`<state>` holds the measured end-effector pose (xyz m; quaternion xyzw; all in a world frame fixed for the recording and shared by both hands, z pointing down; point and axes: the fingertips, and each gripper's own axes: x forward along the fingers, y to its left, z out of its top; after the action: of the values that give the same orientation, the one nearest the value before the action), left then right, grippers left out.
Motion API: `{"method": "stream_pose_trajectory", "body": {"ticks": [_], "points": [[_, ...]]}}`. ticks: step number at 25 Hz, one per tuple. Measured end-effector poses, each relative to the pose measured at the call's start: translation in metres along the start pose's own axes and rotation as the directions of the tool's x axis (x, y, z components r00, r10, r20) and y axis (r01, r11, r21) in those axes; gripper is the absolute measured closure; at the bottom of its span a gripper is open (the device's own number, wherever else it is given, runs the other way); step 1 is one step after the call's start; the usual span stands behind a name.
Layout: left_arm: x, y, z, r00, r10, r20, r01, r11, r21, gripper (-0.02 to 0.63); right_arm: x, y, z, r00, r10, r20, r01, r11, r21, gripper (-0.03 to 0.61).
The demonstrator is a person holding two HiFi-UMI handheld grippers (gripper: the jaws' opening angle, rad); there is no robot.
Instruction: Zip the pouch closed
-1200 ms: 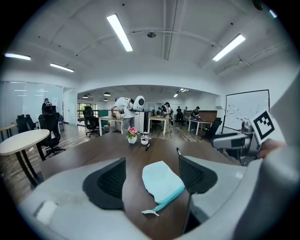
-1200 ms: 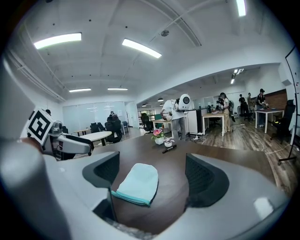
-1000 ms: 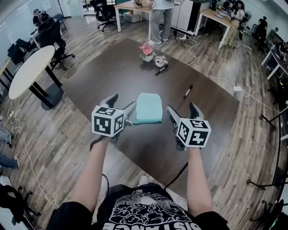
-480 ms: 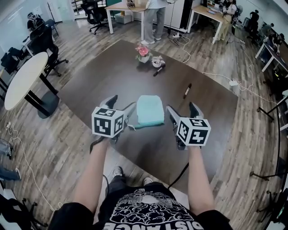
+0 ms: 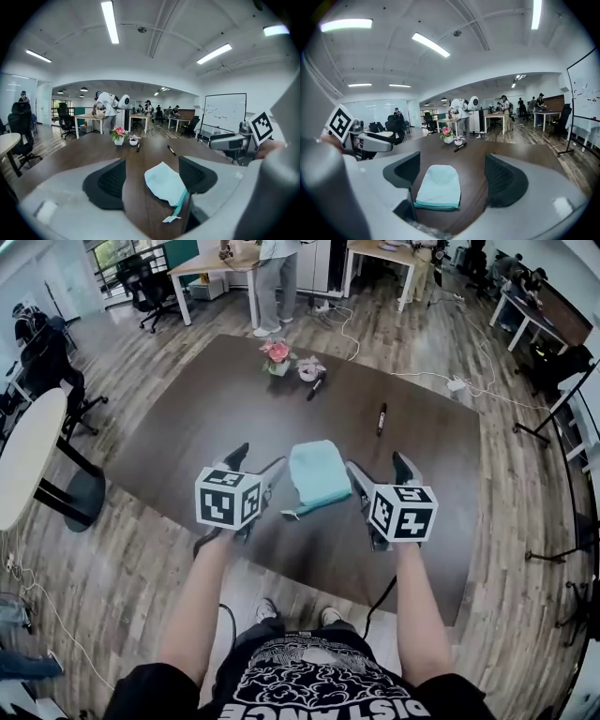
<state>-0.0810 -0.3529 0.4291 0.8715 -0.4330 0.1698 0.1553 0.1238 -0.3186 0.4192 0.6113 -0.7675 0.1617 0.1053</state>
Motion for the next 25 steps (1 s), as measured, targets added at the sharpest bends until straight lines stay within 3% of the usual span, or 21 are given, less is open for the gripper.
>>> {"method": "stream_pose_trajectory", "body": {"ticks": [11,25], "points": [[0.011,-0.009,-0.004,0.979,-0.198,-0.046,0.202,0.975,0.096,0.258,-0.023,0.020,-0.010,0.986,-0.165,0.014,0.164,0.986,0.033,0.175],[0.019,-0.022,-0.038,0.937,-0.315,-0.154,0.340,0.922,0.184,0.258,-0.036,0.038,-0.043,0.972,-0.232,-0.027,0.234,0.970,0.064,0.204]]}}
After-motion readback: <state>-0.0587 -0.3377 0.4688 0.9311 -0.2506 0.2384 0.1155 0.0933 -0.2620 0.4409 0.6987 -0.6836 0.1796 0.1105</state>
